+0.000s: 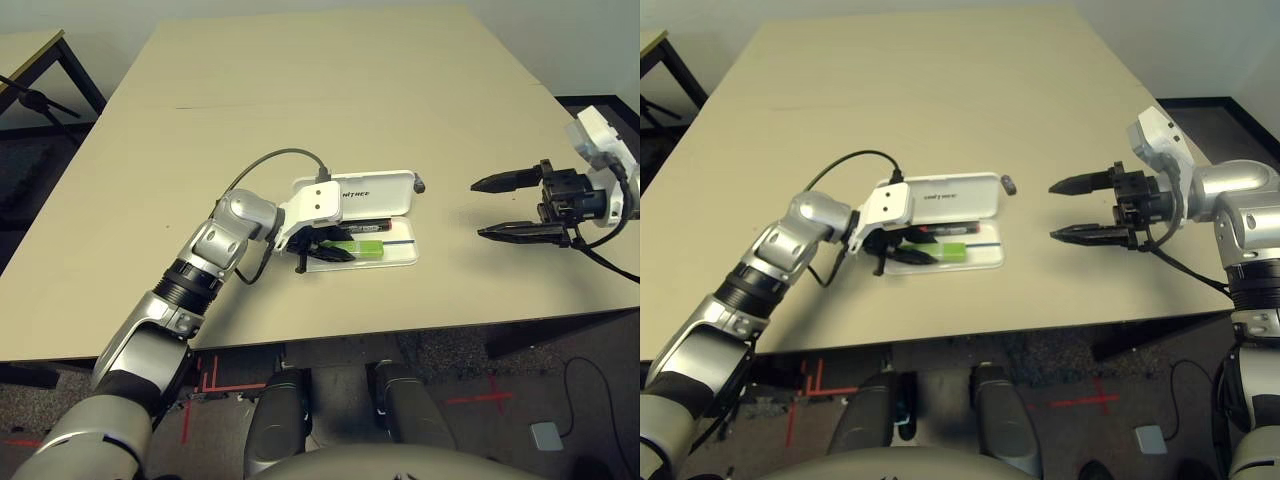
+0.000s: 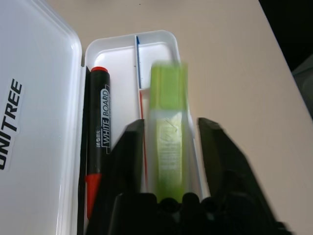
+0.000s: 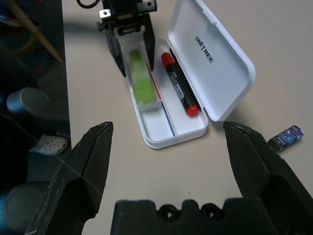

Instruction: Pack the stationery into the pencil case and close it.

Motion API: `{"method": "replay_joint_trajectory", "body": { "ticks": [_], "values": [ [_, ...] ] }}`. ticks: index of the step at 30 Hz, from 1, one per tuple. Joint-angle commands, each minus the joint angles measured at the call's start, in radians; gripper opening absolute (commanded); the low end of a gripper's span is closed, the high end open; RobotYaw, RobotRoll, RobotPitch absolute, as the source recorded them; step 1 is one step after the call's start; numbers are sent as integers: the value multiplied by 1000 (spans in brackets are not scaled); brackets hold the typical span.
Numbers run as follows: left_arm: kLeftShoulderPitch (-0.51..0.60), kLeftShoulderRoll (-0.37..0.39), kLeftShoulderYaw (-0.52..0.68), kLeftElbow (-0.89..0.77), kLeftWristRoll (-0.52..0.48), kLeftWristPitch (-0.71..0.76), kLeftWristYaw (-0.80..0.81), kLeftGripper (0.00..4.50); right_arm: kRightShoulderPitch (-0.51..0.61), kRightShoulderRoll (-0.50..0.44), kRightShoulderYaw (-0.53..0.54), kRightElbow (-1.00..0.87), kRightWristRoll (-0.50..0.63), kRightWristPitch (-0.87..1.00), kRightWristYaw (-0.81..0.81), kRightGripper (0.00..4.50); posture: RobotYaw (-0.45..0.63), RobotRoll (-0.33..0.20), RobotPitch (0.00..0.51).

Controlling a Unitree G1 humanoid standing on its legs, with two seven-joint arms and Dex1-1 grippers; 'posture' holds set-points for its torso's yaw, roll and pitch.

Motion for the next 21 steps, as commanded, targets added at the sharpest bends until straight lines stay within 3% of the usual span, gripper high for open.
{"method": "replay_joint_trajectory", "body": {
  "ticks": [1,3,9,13,16,21],
  "values": [
    [-1,4,4,14,19,-25,9,3679,-4,7,-29,0,-6,-8,-18,4500,-56,0,112],
    [6,14,8,5,13,-31,0,4486,-5,10,-34,6,-11,-6,-42,4500,-55,0,113],
    [46,106,65,-94,-45,-12,-62,4486,-62,7,-22,107,-103,108,-241,4500,-51,0,115],
    [87,184,111,-164,-86,11,-105,4486,-72,25,-31,157,-157,80,-367,4500,-44,0,115],
    [136,256,157,-206,-119,31,-132,4486,-95,59,-50,215,-191,107,-515,4500,-40,0,114],
    [180,314,215,-246,-176,38,-161,4486,-118,129,-71,221,-218,226,-709,4500,-30,0,114]
  ]
}}
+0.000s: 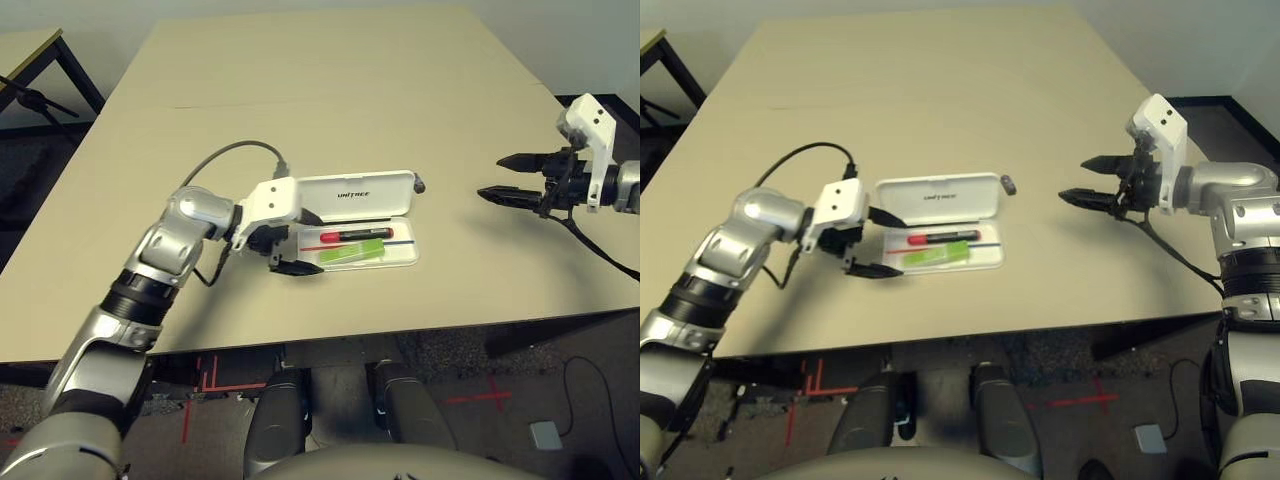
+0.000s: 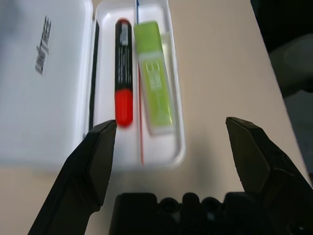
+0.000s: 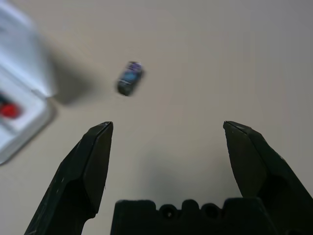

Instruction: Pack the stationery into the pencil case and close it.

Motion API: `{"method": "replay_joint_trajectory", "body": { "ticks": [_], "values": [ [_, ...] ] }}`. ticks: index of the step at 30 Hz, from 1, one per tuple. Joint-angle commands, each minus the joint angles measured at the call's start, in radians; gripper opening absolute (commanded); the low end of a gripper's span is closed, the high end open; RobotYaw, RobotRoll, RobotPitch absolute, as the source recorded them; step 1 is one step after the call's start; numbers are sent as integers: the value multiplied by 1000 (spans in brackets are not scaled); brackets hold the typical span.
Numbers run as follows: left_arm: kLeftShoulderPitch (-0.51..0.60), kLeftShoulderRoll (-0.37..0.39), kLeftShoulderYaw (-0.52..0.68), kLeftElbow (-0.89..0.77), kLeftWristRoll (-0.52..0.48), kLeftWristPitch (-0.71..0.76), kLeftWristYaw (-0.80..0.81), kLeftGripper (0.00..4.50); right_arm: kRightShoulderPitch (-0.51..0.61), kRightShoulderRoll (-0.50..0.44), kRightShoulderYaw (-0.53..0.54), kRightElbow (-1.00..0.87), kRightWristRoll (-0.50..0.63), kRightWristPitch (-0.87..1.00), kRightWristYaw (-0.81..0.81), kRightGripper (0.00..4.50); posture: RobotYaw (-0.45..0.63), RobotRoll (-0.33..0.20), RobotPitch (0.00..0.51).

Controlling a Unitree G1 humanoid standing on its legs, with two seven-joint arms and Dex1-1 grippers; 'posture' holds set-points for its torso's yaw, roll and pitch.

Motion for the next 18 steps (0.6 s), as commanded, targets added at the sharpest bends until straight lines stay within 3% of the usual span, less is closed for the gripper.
{"method": "replay_joint_trajectory", "body": {
  "ticks": [1,10,18],
  "values": [
    [26,32,42,-34,-54,-11,-38,4486,-8,45,-28,-19,-9,113,-115,4500,-28,0,115],
    [35,66,97,-11,-130,-14,-97,4486,-16,252,-18,-88,-5,265,-279,4500,-22,0,117],
    [31,61,98,-9,-131,-16,-90,4486,-113,376,8,85,-86,185,-404,4500,-10,0,114]
  ]
}}
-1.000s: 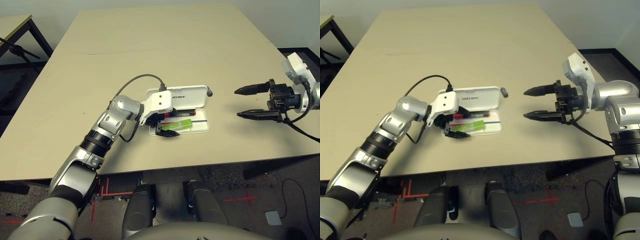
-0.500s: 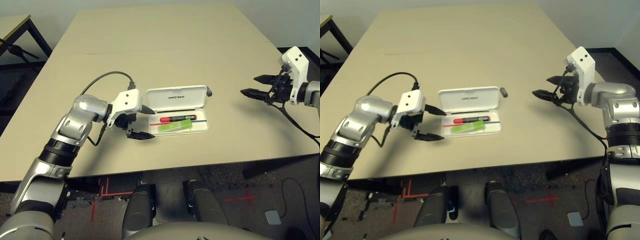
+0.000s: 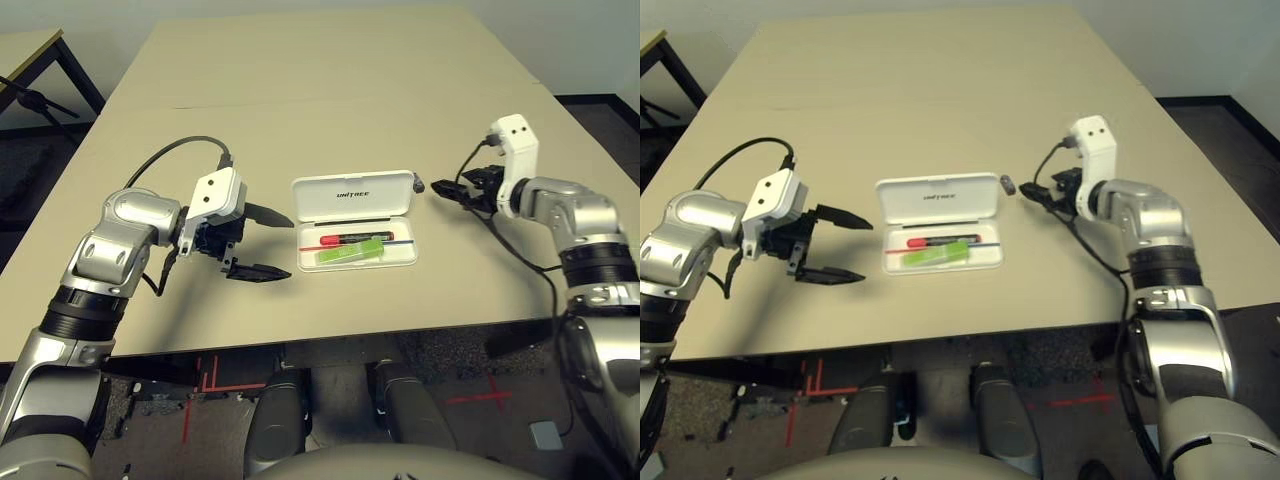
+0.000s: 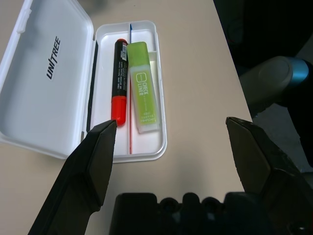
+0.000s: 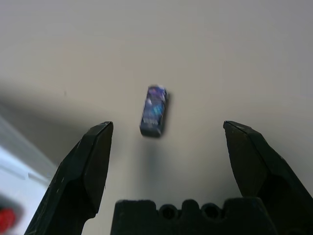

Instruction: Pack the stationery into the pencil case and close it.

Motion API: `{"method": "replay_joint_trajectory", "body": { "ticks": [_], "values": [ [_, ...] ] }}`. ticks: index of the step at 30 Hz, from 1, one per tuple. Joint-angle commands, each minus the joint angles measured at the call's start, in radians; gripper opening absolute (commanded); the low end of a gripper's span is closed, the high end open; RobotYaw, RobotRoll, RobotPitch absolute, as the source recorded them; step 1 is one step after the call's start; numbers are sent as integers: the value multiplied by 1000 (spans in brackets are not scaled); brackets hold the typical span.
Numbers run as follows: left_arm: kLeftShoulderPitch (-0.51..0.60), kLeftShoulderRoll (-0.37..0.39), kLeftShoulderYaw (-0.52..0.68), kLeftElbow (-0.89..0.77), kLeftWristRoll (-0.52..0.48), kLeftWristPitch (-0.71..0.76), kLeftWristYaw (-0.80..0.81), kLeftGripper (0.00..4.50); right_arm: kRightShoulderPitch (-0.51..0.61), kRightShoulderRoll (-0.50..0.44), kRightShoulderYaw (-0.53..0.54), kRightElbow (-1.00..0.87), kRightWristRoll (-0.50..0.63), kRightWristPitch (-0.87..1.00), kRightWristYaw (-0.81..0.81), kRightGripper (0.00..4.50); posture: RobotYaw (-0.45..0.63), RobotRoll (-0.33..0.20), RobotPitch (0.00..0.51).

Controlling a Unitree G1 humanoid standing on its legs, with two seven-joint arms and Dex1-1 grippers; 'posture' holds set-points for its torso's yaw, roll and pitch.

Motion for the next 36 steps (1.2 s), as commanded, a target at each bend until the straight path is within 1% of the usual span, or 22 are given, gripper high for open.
{"method": "replay_joint_trajectory", "body": {
  "ticks": [1,4,10,11,12,14,15,21,22,26,30,32,36],
  "values": [
    [-1,3,8,7,-12,-3,-3,4486,-36,29,23,104,-46,-53,-41,4500,-7,0,114],
    [5,8,12,-1,-14,5,0,4486,-67,59,33,180,-64,-92,-45,4500,4,0,113],
    [23,17,18,-17,-14,12,8,4486,-106,100,20,326,-87,-162,-75,4500,17,0,112],
    [24,17,19,-18,-15,15,10,4500,-112,105,13,352,-88,-175,-83,4075,18,0,112],
    [25,17,20,-20,-15,16,12,4500,-117,109,7,382,-87,-186,-92,3926,20,0,113],
    [29,17,20,-25,-16,20,15,4500,-125,115,1,428,-93,-214,-112,3149,22,0,114],
    [31,18,19,-28,-17,23,16,4500,-129,116,-2,442,-94,-222,-115,2829,22,0,115],
    [34,20,19,-33,-18,29,20,4500,-149,116,-15,473,-91,-245,-108,499,18,0,116],
    [34,20,19,-34,-19,30,20,4500,-151,114,-16,473,-92,-248,-105,317,17,0,115],
    [33,18,17,-33,-16,28,23,4500,-160,95,-22,446,-88,-238,-73,318,13,0,115],
    [29,16,16,-29,-14,26,23,4500,-159,22,-3,364,-94,-185,26,318,9,0,115],
    [29,18,17,-28,-14,24,23,4500,-145,-30,18,302,-103,-146,90,318,9,0,117],
    [35,21,22,-28,-16,24,24,4500,-83,-185,83,111,-99,-16,301,318,-1,0,119]
  ]
}}
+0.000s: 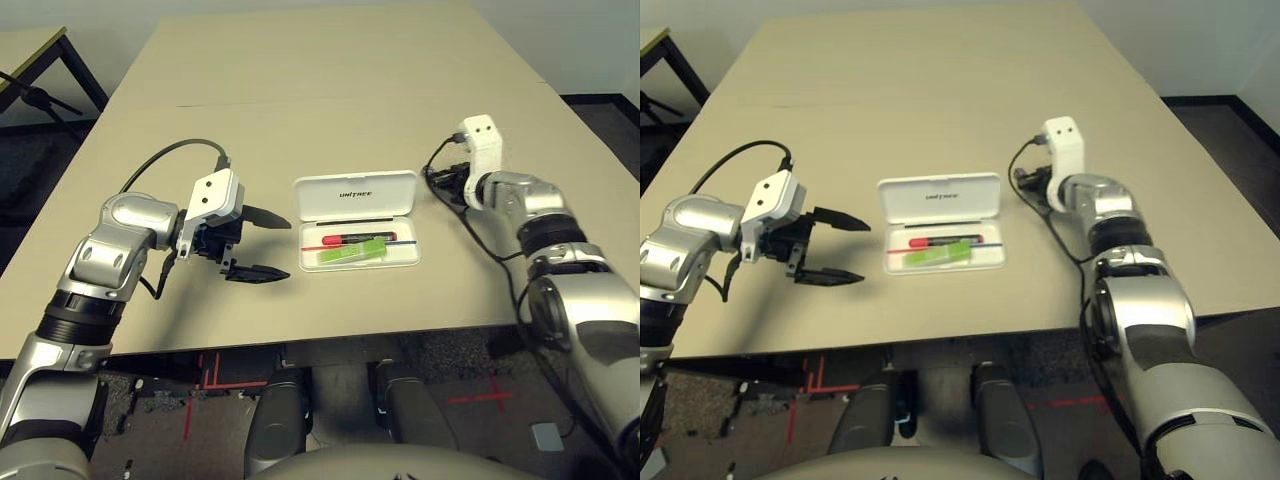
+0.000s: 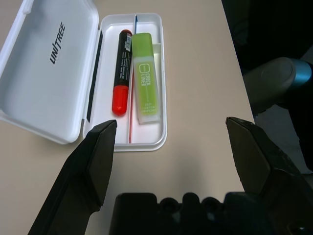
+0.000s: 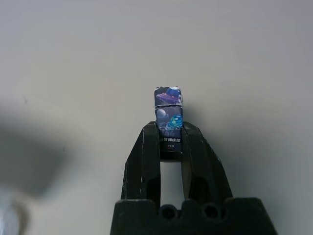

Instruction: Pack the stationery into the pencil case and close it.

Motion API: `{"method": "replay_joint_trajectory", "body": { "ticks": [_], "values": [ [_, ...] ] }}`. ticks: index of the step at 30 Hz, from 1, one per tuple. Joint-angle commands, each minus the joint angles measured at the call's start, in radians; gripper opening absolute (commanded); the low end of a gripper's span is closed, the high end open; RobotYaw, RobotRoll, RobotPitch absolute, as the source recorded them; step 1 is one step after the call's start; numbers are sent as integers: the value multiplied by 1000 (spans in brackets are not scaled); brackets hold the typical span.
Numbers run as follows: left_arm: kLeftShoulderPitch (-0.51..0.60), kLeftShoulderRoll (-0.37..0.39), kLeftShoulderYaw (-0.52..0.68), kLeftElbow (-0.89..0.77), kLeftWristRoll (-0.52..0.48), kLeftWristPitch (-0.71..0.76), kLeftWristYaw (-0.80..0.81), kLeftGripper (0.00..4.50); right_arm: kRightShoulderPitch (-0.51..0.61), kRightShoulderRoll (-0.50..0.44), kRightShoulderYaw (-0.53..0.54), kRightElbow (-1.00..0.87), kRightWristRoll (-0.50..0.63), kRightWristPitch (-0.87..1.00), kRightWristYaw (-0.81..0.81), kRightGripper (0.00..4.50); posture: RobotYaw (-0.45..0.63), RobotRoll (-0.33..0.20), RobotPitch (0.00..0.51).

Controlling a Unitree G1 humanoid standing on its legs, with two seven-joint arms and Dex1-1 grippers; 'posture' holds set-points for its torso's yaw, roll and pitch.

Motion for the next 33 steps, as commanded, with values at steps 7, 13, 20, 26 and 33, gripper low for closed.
{"method": "replay_joint_trajectory", "body": {
  "ticks": [7,13,20,26,33],
  "values": [
    [9,7,10,-1,-8,-9,0,4500,188,-345,144,-480,49,103,520,318,-26,0,116],
    [-6,-7,2,1,-6,-9,5,4500,250,-410,177,-589,50,-18,661,318,-27,0,110],
    [1,-6,5,-25,-14,1,13,4500,243,-356,236,-605,44,-138,736,318,-14,0,107],
    [6,-9,4,-50,-19,14,25,4500,181,-255,289,-521,2,-288,749,318,6,0,109],
    [21,-4,8,-67,-26,20,36,4500,157,-179,333,-438,-52,-396,753,318,21,0,112]
  ]
}}
